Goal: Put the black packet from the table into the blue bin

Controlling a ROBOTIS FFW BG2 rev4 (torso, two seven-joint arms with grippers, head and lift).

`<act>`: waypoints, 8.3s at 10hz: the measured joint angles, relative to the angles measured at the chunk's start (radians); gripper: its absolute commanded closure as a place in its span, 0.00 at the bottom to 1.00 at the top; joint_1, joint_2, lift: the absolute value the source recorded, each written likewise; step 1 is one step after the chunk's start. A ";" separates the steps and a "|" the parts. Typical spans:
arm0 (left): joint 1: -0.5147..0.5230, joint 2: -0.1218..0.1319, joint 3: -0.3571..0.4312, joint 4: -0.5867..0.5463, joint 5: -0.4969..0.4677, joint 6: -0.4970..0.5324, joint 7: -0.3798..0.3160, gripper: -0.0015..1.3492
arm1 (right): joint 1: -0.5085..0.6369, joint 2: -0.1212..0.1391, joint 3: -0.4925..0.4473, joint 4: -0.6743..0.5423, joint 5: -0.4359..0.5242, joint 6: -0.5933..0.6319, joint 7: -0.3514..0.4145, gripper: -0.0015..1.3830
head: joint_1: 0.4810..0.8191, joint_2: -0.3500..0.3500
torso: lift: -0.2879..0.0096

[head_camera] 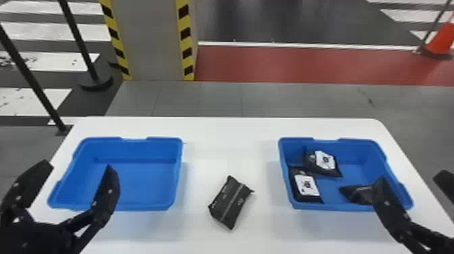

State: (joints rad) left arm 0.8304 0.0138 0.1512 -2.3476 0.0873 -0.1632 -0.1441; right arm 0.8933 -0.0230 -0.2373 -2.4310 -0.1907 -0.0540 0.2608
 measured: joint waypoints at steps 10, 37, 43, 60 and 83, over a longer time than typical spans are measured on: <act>0.004 0.000 0.002 0.000 0.002 -0.001 0.000 0.08 | -0.089 -0.035 0.059 0.068 -0.014 0.051 0.002 0.08 | 0.63 0.53 | 0.60; -0.006 -0.002 -0.006 0.002 0.010 0.015 0.000 0.08 | -1.077 -0.186 0.806 0.930 0.093 0.829 0.148 0.77 | 0.63 0.99 | 0.60; 0.002 -0.003 0.000 0.002 0.014 0.004 0.000 0.08 | -1.057 -0.186 0.767 0.841 0.065 0.749 0.138 0.78 | 0.63 1.00 | 0.60; -0.003 -0.003 0.000 0.002 0.006 0.011 0.000 0.08 | -1.129 -0.221 0.657 0.617 0.455 0.988 0.419 0.01 | 0.63 0.84 | 0.60; -0.014 -0.007 -0.002 0.015 0.004 0.015 0.000 0.09 | -1.256 -0.224 0.827 0.909 0.410 1.046 0.505 0.65 | 0.63 0.86 | 0.60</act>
State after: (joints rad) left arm 0.8164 0.0063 0.1491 -2.3328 0.0911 -0.1479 -0.1437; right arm -0.3626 -0.2469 0.5896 -1.5217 0.2197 0.9924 0.7661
